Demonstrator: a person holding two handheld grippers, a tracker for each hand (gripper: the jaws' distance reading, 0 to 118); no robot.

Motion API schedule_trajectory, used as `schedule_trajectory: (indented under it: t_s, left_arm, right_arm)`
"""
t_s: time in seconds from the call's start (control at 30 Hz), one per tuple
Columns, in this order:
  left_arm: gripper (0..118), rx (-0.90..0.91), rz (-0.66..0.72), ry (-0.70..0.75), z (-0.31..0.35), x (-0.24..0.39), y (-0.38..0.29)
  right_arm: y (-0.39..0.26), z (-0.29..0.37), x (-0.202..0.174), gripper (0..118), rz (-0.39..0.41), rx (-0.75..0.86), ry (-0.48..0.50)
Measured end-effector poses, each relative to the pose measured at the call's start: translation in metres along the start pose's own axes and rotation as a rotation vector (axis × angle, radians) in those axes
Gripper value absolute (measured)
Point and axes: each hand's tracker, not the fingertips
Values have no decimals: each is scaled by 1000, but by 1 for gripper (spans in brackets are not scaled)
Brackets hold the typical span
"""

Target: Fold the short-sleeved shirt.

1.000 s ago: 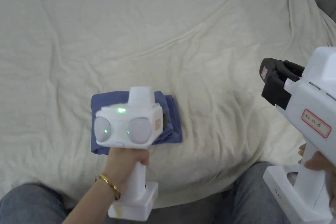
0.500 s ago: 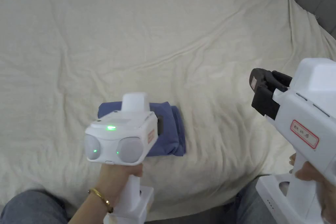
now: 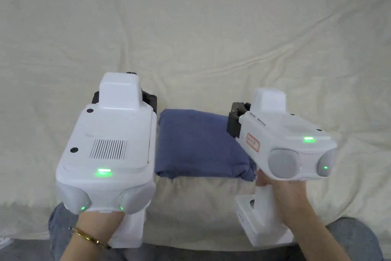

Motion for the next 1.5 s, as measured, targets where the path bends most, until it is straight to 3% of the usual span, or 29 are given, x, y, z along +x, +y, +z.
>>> schedule_trajectory:
  t_s: [0.13, 0.2, 0.27, 0.37, 0.5, 0.53, 0.6, 0.7, 0.8, 1.07, 1.37, 1.4, 1.43, 1.5]
  left_arm:
    - [1, -32, 41, 16, 0, -12, -6]
    - [3, -56, 55, 15, -3, -15, -8]
    - [22, -84, 76, 3, -8, -20, -7]
    - [74, -167, 174, -72, -28, -31, 1]
    - [117, -316, 325, -240, -62, -51, 10]
    - [118, -364, 354, -295, -71, -56, 9]
    - [118, -482, 445, -496, -93, -70, -1]
    - [118, -679, 581, -632, -127, -85, -30]
    - [118, -805, 625, -722, -153, -90, -65]
    - [118, -930, 769, -959, -175, -77, -114]
    - [118, -949, 918, -1098, -197, -40, -128]
    - [114, -955, 920, -1091, -199, -35, -127]
    - [92, -962, 919, -1085, -201, -31, -126]
    - [24, -1005, 833, -987, -206, -27, -125]
  right_arm:
    - [-37, -49, -8, 2, 40, -189, -74]
    - [-51, -57, -7, 1, 39, -195, -79]
    - [-51, -55, -9, 1, 56, -166, -85]
    - [-42, -54, -9, 1, 76, -191, -84]
    - [-43, -51, -3, 1, 41, -195, -61]
    - [-43, -51, -3, 1, 37, -195, -58]
    - [-42, -52, -1, 1, 45, -197, -49]
    - [-40, -52, 2, 1, 48, -204, -36]
    - [-40, -52, 2, 1, 34, -207, -32]
    - [-38, -54, 4, 1, 48, -219, -21]
    - [-37, -55, 9, 1, 38, -220, 0]
    - [-36, -55, 10, 2, 33, -222, 5]
    - [-34, -53, 11, 2, 27, -222, 10]
    - [-26, -47, 15, 2, 11, -209, 16]
